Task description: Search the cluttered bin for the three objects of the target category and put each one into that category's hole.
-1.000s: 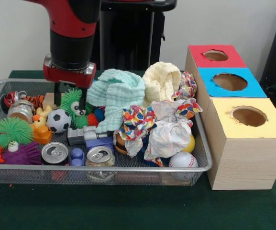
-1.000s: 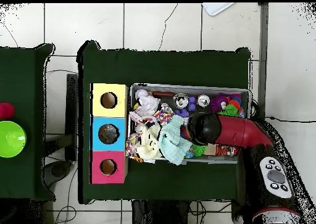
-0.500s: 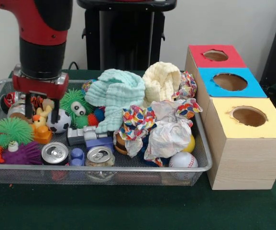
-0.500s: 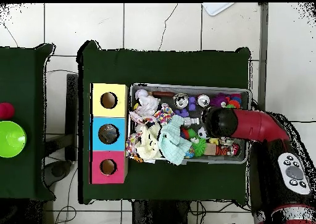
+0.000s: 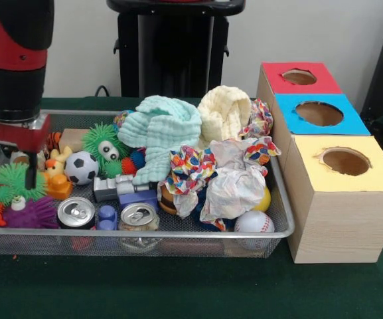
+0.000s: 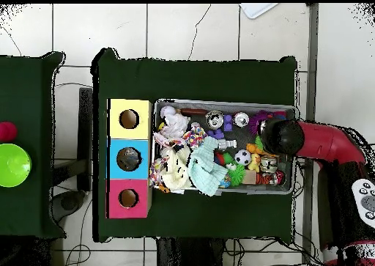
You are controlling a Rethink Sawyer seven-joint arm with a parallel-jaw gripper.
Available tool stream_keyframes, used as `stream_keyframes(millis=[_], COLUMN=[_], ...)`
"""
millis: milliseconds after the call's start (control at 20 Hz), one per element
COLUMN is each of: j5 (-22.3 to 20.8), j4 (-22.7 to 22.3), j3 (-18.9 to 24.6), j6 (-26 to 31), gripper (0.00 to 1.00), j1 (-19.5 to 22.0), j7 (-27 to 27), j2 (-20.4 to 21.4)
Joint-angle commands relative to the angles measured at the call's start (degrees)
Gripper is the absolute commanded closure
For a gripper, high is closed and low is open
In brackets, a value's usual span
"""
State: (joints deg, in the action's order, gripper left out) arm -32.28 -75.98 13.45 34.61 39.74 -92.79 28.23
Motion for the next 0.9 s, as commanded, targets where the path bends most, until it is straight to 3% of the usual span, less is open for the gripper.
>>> stream_keyframes(millis=[50, 450, 900], j5=[-6.09, -9.12, -9.34], j4=[3.43, 5.10, 2.50], j3=[6.98, 6.51, 5.66], j6=[6.19, 4.71, 5.43], gripper=[0.00, 0.00, 0.00], j1=[2.63, 4.59, 6.20], j7=[23.42, 23.23, 20.49], j2=[-4.77, -9.51, -11.10])
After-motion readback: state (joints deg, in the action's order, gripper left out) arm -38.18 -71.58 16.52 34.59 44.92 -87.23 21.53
